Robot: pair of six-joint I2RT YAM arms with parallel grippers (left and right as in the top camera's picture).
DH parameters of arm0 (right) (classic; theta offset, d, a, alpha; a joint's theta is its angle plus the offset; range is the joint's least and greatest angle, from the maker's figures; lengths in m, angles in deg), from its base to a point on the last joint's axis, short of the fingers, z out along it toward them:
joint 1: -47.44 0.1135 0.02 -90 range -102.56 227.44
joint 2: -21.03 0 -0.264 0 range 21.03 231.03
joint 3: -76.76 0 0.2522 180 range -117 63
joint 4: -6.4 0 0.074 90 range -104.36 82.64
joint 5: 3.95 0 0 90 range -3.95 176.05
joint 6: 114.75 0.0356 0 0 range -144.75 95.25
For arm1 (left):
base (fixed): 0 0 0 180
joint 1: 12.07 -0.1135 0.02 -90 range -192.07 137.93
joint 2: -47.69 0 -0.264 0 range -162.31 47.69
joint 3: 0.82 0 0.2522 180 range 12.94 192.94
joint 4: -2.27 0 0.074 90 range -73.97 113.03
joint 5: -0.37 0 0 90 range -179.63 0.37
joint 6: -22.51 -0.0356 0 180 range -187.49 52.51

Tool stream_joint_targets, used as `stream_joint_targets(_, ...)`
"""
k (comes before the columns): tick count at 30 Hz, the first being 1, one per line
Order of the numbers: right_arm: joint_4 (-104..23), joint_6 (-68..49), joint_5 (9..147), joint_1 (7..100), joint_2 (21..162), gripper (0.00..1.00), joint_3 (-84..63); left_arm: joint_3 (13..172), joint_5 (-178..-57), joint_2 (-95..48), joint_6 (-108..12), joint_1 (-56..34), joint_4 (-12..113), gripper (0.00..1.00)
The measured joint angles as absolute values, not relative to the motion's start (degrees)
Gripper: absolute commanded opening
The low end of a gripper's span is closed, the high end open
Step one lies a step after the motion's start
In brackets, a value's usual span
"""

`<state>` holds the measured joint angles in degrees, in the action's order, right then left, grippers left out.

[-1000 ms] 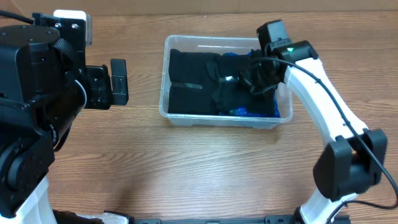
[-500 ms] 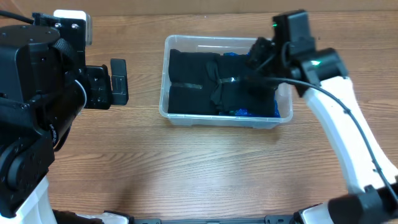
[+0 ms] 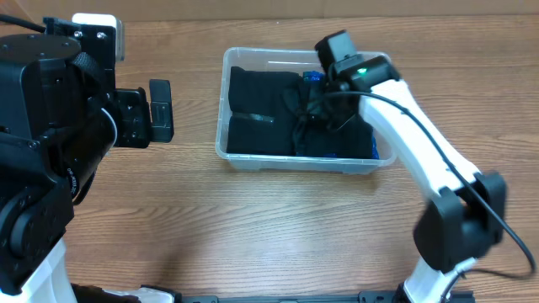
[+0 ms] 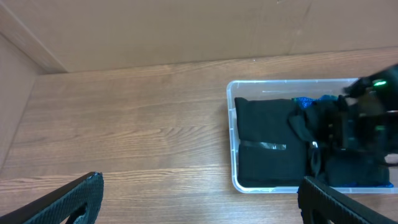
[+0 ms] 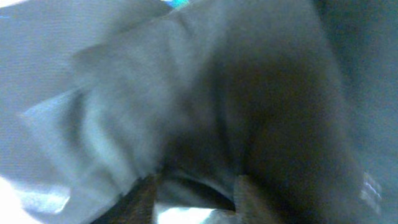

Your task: Pack container

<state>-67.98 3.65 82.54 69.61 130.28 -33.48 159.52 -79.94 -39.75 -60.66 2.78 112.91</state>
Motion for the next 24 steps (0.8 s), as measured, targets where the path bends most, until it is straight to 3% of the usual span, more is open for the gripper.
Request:
stream_joint_targets(8,-81.6,0.66,79.26,70.14,101.34,1.0,-44.7,159.52,-79.94,-39.73,-60.63,2.78,112.93,1.0)
stream_joint_targets(14,-88.59,0.61,88.26,70.12,95.24,1.0,-44.46,159.52,-79.94,-39.75,-60.63,2.78,112.93,1.0)
stream_joint_targets(20,-87.44,0.46,103.15,70.03,84.99,1.0,-43.8,159.52,-79.94,-39.73,-60.66,2.78,112.91,1.0)
stream_joint_targets(24,-73.56,-0.46,108.85,64.91,75.79,1.0,-40.02,159.52,-79.94,-39.73,-60.63,2.78,112.93,1.0)
